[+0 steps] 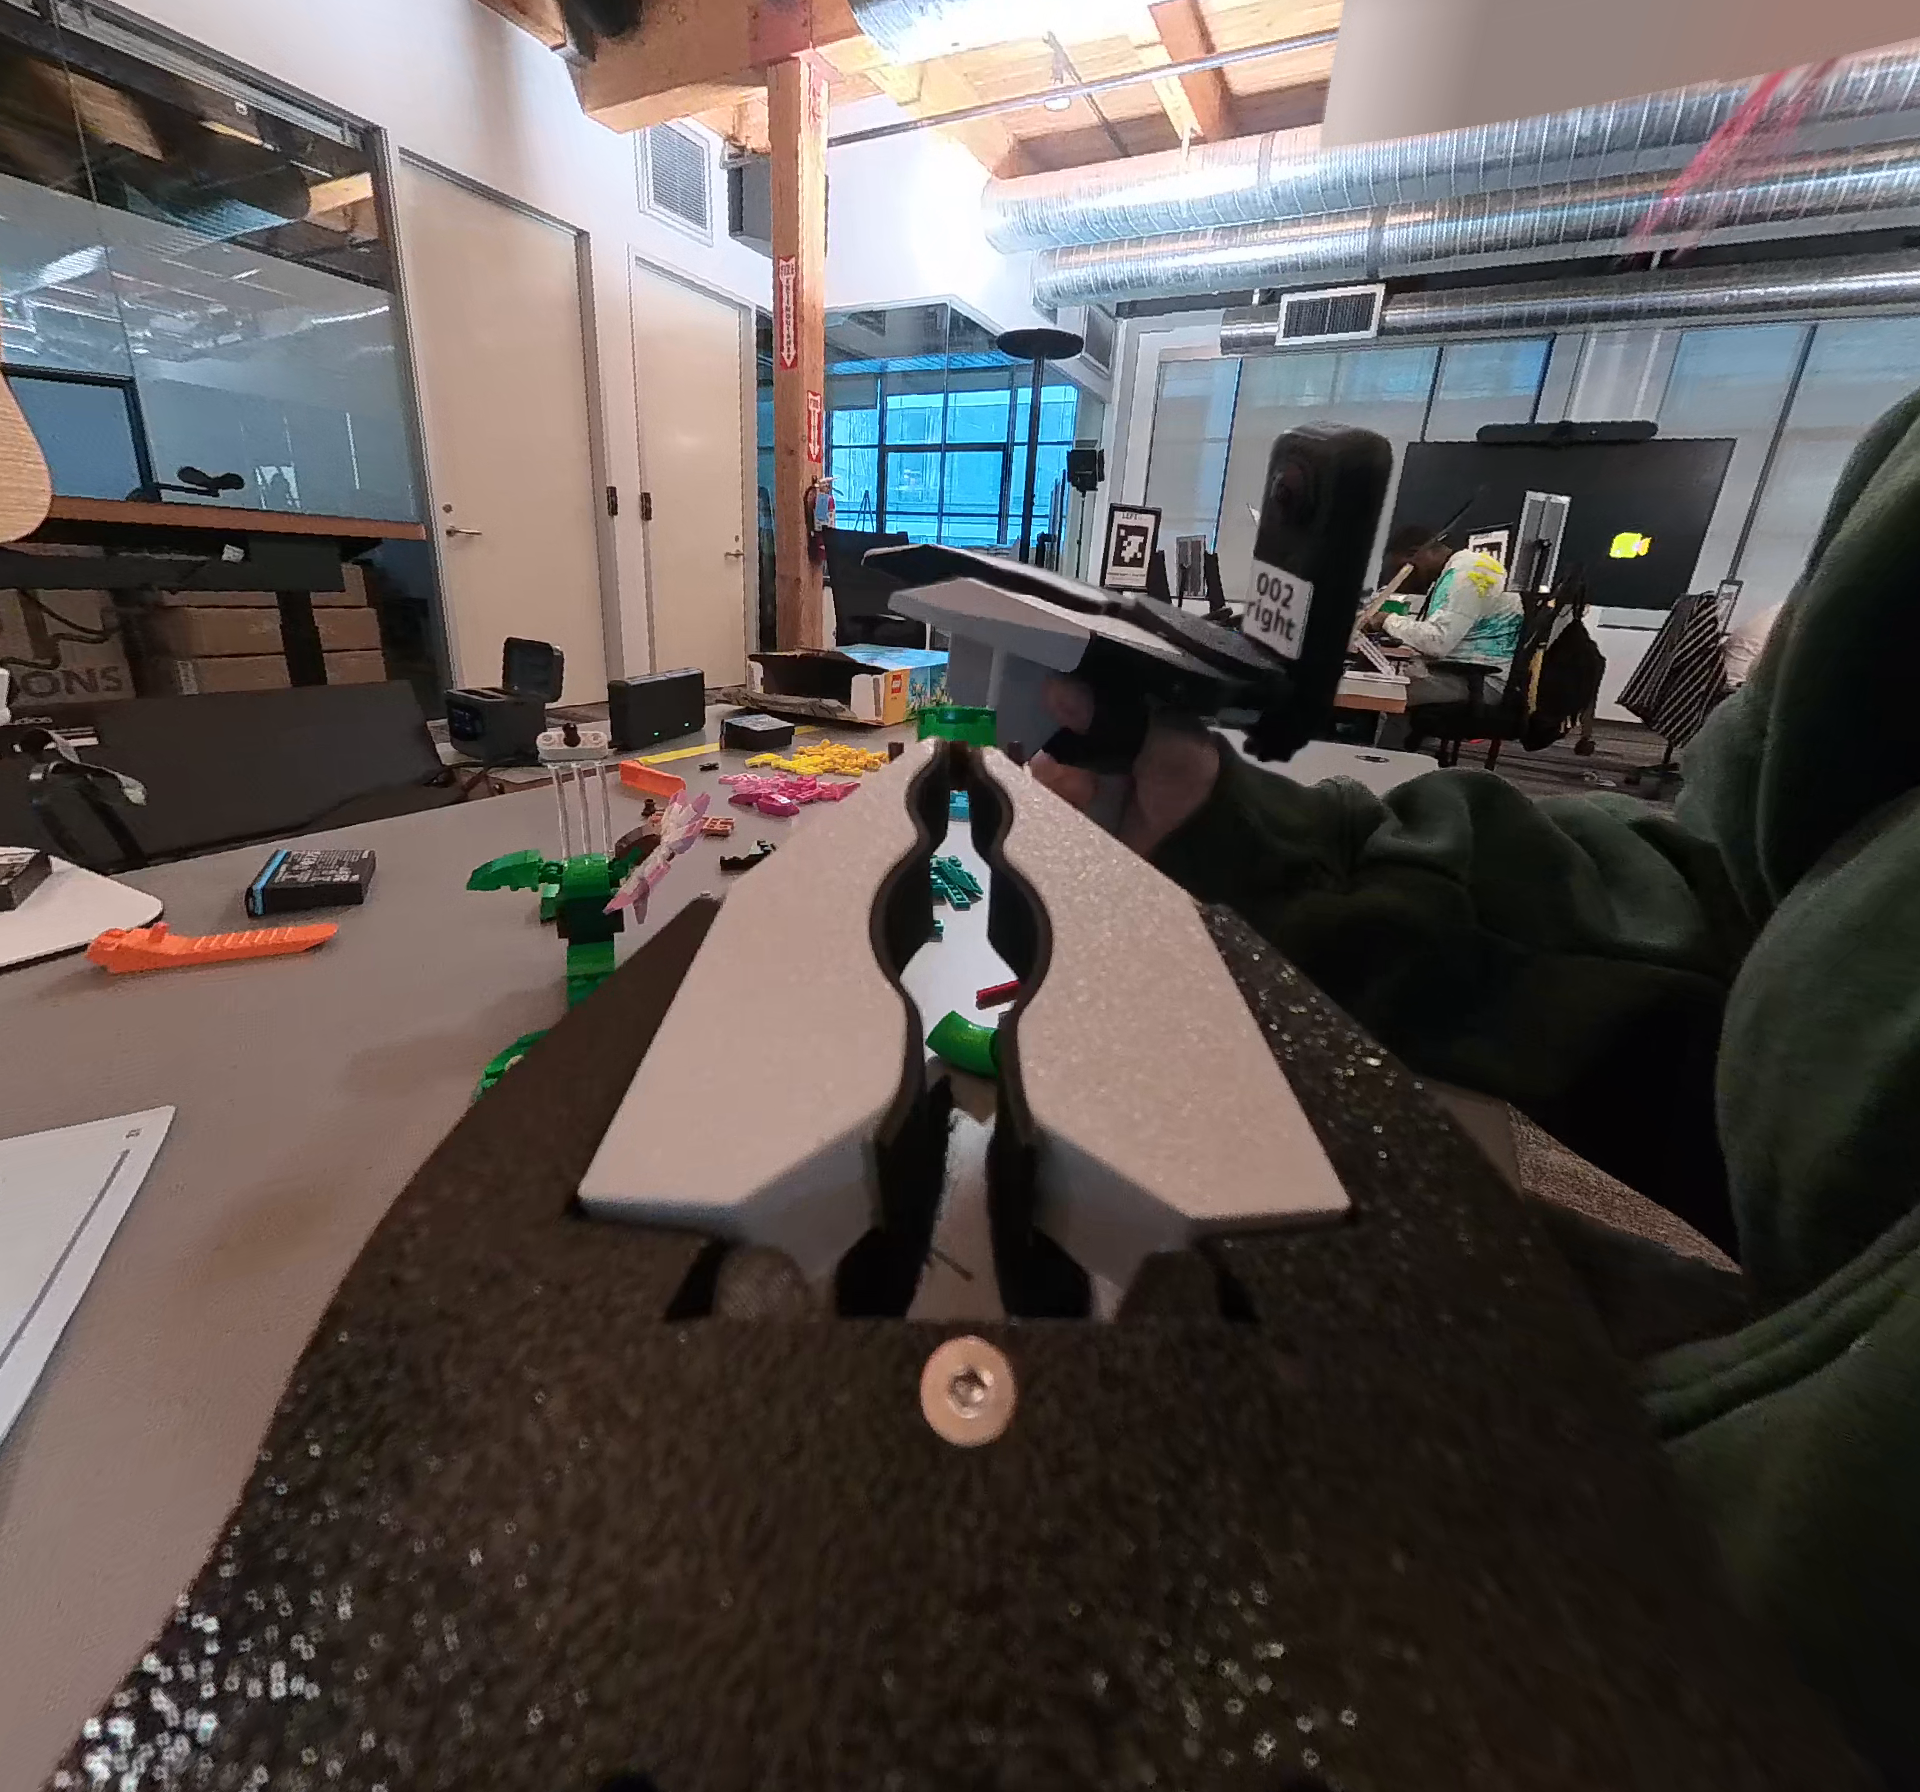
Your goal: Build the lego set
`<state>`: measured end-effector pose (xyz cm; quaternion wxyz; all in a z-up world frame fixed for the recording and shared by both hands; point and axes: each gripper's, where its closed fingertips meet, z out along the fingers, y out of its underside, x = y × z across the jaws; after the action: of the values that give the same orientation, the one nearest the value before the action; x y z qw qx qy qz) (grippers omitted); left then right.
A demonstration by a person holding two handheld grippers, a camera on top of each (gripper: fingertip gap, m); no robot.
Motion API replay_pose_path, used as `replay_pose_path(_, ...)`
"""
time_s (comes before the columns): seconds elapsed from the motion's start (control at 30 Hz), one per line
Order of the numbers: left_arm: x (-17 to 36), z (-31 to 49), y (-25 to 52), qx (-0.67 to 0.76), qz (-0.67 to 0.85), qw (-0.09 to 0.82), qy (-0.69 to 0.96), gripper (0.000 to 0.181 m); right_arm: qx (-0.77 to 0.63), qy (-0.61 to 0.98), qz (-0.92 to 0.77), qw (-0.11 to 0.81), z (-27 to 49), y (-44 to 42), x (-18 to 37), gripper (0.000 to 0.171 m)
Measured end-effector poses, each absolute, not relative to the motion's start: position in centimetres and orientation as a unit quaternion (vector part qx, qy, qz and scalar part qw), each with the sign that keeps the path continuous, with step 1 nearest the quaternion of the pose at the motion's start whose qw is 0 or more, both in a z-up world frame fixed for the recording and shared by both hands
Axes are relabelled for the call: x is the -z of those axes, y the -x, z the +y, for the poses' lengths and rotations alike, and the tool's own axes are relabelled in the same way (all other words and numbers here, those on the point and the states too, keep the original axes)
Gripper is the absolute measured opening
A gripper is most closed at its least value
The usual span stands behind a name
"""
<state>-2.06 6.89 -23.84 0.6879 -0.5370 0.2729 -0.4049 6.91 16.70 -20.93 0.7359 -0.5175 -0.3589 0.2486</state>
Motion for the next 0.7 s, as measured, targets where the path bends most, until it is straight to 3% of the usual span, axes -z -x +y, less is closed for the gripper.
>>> replay_pose_path(0.17, 23.9, 6.9, 2.0, 0.405, 0.273, 0.688, 0.537, 0.0, -0.281, 0.563, -0.473, 0.617, 16.1, -6.7, 24.6, 0.041)
replay_pose_path(0.23, 23.9, 6.9, 2.0, 0.406, 0.275, 0.687, 0.537, 0.0, -0.302, 0.572, -0.532, 0.546, 14.7, -6.8, 26.9, 0.025)
replay_pose_path(0.43, 24.0, 6.8, 1.9, 0.402, 0.28, 0.686, 0.538, 0.0, -0.283, 0.659, -0.623, 0.313, 11.1, -9.1, 34.5, 0.008)
replay_pose_path(0.7, 24.1, 6.8, 1.7, 0.399, 0.284, 0.684, 0.54, 0.0, -0.184, 0.742, -0.589, 0.261, 10.2, -9.9, 36.9, 0.014)
